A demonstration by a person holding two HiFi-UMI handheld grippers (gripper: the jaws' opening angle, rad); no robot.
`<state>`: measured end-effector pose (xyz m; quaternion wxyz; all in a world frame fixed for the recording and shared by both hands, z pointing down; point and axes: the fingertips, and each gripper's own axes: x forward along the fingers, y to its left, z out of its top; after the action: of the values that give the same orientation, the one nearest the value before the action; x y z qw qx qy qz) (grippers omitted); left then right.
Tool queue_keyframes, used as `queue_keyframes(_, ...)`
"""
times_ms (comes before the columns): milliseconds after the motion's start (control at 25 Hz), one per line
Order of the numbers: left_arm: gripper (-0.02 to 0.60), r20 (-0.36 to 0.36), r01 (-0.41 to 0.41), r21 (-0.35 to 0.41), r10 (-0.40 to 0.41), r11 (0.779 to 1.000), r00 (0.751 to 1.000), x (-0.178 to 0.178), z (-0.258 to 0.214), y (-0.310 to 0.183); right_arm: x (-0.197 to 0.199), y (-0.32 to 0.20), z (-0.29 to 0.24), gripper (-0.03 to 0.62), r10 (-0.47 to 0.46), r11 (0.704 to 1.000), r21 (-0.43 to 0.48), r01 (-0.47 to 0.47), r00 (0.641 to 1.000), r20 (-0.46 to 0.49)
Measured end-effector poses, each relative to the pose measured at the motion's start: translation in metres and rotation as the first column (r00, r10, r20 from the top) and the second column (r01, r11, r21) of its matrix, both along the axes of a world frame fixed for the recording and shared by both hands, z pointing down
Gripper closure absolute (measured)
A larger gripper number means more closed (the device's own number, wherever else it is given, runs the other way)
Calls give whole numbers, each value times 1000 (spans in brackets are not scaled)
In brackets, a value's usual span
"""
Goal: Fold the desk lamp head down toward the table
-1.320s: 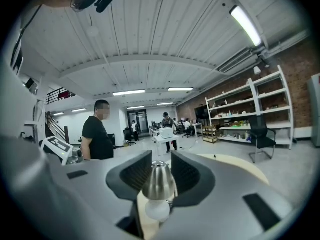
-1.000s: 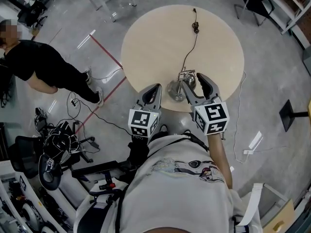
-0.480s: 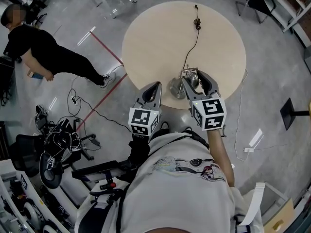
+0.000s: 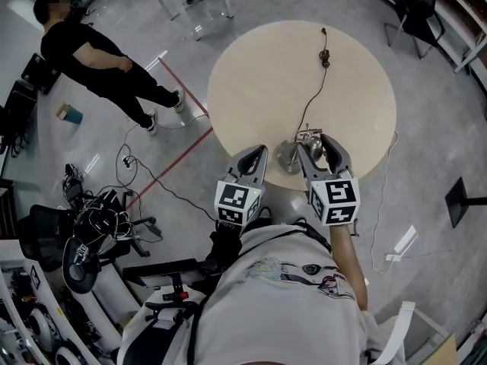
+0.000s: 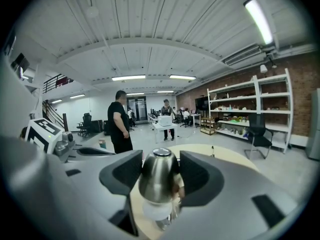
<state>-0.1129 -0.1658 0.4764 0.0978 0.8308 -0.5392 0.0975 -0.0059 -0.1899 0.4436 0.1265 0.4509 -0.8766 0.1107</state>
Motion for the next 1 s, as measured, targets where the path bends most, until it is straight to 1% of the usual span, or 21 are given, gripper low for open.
queue_keyframes(440,581,10,15,1,-15,1000,1000,-8,-2,-4,-6,1,0,370,-21,1000,8,21,1000,2)
queue_keyframes(1000,581,10,12,-9,-12,1000,1000,-1,0,-1,3,22,10,370,-29,999,-14,29,1000,-9)
